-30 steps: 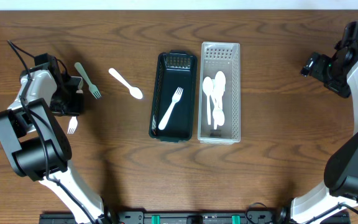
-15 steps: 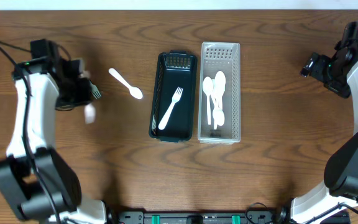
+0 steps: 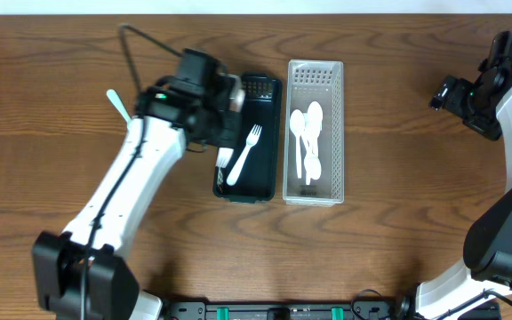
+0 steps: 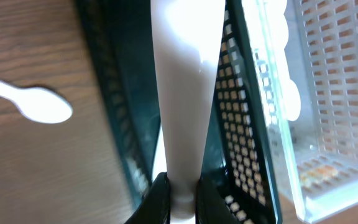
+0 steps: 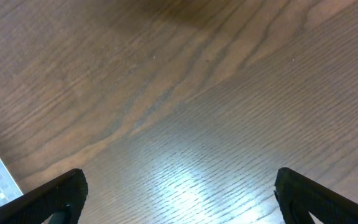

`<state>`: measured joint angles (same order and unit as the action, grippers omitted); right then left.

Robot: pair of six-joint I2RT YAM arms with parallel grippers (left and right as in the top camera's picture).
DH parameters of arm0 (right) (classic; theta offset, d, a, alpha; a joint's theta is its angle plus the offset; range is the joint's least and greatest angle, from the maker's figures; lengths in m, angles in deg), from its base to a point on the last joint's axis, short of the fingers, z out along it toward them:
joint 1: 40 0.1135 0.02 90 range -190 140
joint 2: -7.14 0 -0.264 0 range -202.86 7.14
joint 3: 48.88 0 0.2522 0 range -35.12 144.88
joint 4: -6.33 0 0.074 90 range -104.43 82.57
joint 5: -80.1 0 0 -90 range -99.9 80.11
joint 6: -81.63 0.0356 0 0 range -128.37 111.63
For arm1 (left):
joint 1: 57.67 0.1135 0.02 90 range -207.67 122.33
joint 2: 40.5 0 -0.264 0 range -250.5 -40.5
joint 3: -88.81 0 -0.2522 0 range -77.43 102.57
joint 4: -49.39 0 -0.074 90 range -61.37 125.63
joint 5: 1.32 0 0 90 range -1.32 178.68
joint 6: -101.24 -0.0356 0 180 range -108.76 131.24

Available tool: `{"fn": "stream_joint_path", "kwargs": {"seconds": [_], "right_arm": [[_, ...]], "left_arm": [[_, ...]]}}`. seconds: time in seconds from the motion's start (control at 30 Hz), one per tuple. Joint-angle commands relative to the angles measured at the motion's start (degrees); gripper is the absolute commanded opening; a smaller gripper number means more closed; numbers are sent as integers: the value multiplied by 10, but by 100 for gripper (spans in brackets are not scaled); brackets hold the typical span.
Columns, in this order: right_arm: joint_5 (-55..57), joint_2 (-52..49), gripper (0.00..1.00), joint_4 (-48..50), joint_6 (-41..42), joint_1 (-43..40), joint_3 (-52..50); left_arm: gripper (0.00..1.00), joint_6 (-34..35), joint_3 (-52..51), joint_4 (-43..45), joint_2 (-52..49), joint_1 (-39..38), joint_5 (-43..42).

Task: Pack container
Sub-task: 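Carry the white fork into the black tray and open the left gripper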

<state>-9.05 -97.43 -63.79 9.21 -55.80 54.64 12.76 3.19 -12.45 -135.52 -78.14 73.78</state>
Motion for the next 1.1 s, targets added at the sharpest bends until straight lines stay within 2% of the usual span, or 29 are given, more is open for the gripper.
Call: {"fn": "stream_joint_path", "kwargs": {"seconds": [0.0, 0.2, 0.23, 0.3, 0.33, 0.43, 0.6, 0.63, 0.7, 0.87, 0.9, 0.97, 1.07], "right_arm": [[-7, -1, 99, -3, 8, 1, -3], [-9, -1, 99, -3, 8, 1, -3], [-9, -1, 99, -3, 8, 1, -3], [-9, -1, 99, -4, 8, 1, -3], [-9, -1, 99, -5, 8, 1, -3], [-9, -1, 99, -5, 8, 1, -3], [-9, -1, 99, -5, 8, 1, -3], [-9, -1, 99, -5, 8, 1, -3], [-10, -1, 99, -5, 8, 1, -3], [-11, -1, 99, -5, 8, 1, -3], [-11, -1, 99, -5, 8, 1, -3], [-11, -1, 99, -4, 8, 1, -3], [-15, -1, 99, -5, 8, 1, -3]], "left_arm": [[6, 50, 2, 14, -38, -15, 28], [6, 70, 2, 19, -97, -26, 25], [12, 70, 2, 22, -97, -26, 25], [40, 70, 7, 22, -89, -26, 25], [58, 70, 13, 19, -81, -26, 24], [84, 70, 27, 17, -48, -26, 7], [87, 53, 28, 22, 12, -2, 16], [95, 45, 28, 19, 21, 9, 29], [98, 48, 28, 10, 32, 38, 78], [99, 144, 27, -12, 13, 151, 176], [98, 161, 27, -15, 4, 175, 177], [83, 212, 27, -25, -20, 227, 177], [79, 264, 27, -33, -67, 292, 167]]}}
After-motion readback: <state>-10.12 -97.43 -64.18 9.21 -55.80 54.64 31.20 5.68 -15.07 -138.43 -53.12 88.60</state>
